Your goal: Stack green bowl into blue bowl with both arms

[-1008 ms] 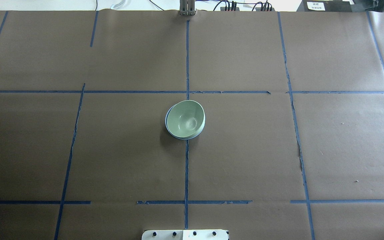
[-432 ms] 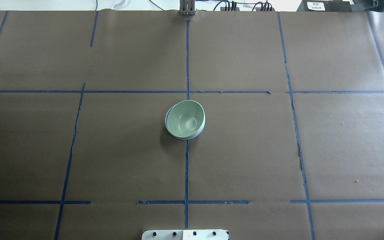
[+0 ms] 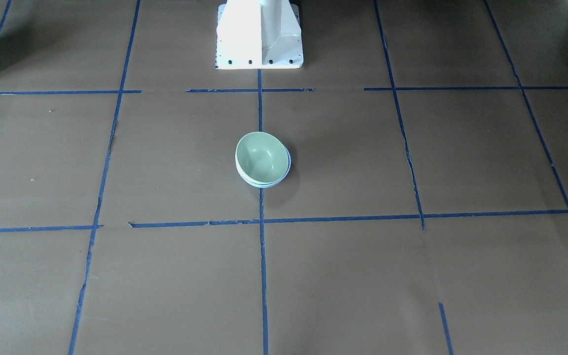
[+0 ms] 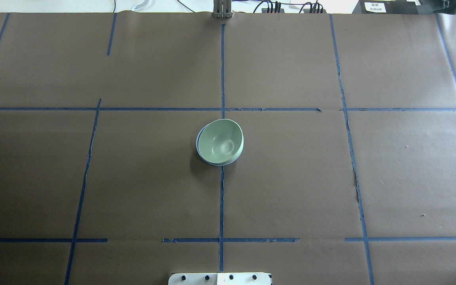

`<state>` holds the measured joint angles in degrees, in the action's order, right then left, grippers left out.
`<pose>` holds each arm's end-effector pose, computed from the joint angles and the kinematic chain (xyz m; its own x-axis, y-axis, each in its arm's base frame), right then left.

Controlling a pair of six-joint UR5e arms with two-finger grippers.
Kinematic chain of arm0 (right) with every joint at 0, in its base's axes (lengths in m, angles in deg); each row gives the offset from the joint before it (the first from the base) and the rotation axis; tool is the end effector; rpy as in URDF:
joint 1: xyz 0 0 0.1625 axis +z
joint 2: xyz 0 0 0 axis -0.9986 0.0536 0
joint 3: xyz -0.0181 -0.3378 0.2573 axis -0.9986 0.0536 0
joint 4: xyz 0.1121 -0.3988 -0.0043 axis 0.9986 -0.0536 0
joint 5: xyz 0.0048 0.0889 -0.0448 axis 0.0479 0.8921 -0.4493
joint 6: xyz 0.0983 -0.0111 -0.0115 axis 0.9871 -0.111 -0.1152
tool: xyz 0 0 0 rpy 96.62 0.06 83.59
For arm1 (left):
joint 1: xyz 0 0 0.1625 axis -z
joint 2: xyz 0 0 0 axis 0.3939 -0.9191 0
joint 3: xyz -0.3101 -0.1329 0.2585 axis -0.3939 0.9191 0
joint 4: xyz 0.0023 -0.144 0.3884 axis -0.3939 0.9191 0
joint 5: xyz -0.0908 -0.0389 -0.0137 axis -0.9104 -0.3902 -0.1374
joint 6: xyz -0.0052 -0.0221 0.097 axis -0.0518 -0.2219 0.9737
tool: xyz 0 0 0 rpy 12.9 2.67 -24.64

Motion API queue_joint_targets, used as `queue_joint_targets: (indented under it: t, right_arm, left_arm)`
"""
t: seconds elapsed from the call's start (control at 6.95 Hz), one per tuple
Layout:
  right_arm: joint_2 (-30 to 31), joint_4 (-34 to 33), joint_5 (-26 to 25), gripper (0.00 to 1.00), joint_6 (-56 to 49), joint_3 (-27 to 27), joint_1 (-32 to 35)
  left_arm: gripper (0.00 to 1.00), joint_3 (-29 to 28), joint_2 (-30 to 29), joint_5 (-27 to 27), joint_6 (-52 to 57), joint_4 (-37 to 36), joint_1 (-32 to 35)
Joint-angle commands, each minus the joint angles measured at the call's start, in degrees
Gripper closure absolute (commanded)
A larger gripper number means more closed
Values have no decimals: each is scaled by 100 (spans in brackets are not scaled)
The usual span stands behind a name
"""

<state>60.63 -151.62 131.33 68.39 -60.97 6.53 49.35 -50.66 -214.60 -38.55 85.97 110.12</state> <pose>0.0847 -0.4314 0.6390 0.6517 0.1040 0.7513 -0.1202 0.9922 -0.0332 -0.0370 -0.4781 0.6471 0.7021 0.0590 -0.7097 -0.0853 0.9964 -0.0016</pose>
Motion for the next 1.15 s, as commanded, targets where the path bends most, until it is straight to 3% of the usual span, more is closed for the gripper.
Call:
queue_joint_targets:
  t: [0.0, 0.29, 1.01]
  right_arm:
    - [-7, 2, -14, 0, 5, -2, -3]
    - [-42, 2, -14, 0, 5, -11, -3]
    - [-51, -7, -14, 0, 14, -2, -3]
  left_arm:
    - [0, 8, -3, 17, 14, -4, 87]
    - [0, -10, 41, -35, 23, 5, 412]
    - [0, -54, 59, -26, 181, 5, 448]
